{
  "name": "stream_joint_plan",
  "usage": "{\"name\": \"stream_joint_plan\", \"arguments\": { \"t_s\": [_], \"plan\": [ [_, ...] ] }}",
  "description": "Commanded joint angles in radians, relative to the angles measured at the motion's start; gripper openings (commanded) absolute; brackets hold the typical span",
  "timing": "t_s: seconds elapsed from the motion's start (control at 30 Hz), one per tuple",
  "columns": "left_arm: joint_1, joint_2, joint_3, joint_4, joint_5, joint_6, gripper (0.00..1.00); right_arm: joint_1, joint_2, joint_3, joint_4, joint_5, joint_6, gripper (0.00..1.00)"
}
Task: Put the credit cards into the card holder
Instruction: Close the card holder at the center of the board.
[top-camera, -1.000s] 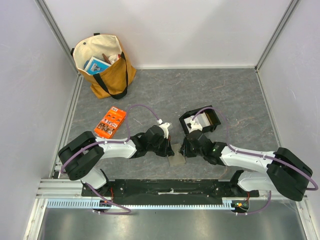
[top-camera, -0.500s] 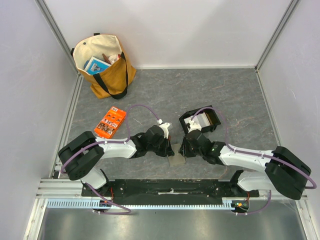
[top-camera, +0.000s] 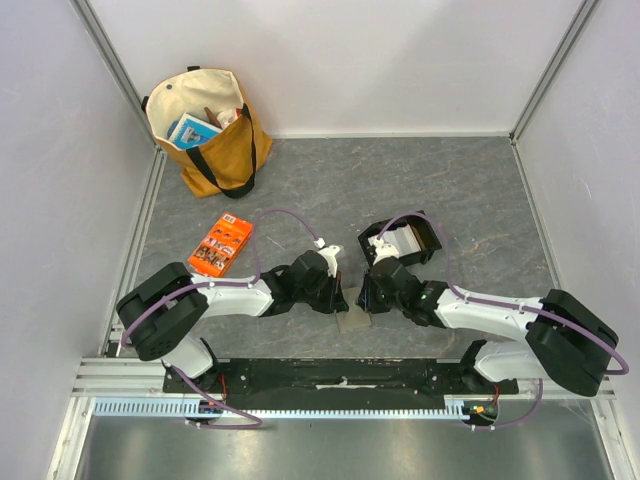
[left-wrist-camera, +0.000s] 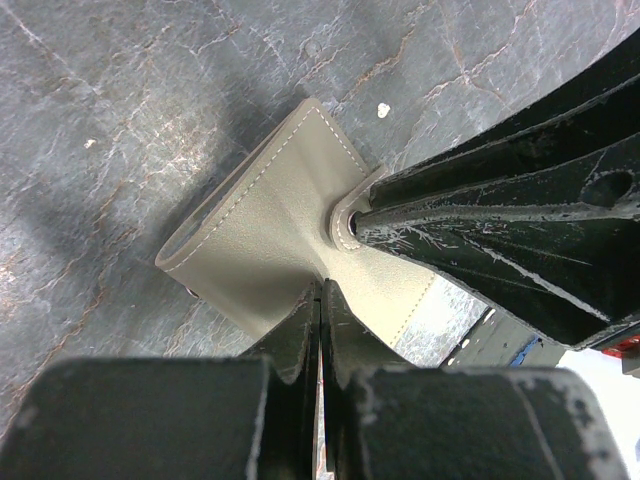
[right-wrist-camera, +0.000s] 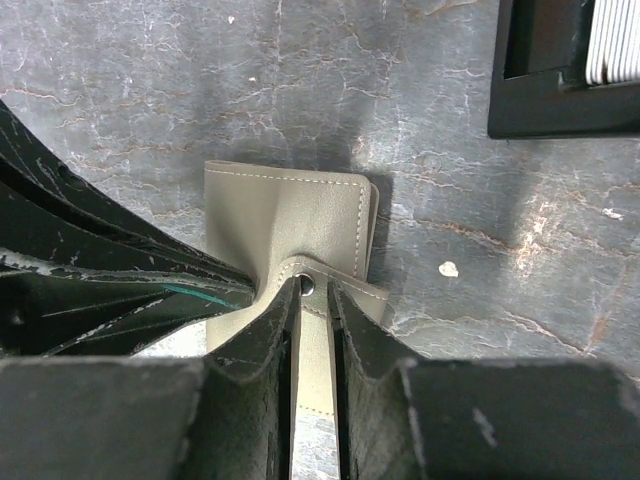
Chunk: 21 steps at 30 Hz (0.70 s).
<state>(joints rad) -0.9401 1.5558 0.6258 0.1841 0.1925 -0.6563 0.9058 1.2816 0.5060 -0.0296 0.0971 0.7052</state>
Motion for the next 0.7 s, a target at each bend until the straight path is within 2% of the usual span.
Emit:
{"name": "stream_joint_plan", "arguments": {
  "t_s": [0.0,0.23,0.67],
  "plan": [
    [-0.008,0.038,-0.006,-0.107,-0.027,0.046,0.02,0.002,-0.004,0.022,-0.023,-0.065,-0.033,0.21],
    [-0.009,0.039,0.000,-0.110,-0.031,0.046,0.02,0.002,-0.051,0.016,-0.061,-0.062,-0.042,0.22],
    [-0.008,0.038,-0.005,-0.112,-0.034,0.044,0.02,0.004,-0.107,0.052,-0.082,0.078,-0.023,0.24]
  ]
}}
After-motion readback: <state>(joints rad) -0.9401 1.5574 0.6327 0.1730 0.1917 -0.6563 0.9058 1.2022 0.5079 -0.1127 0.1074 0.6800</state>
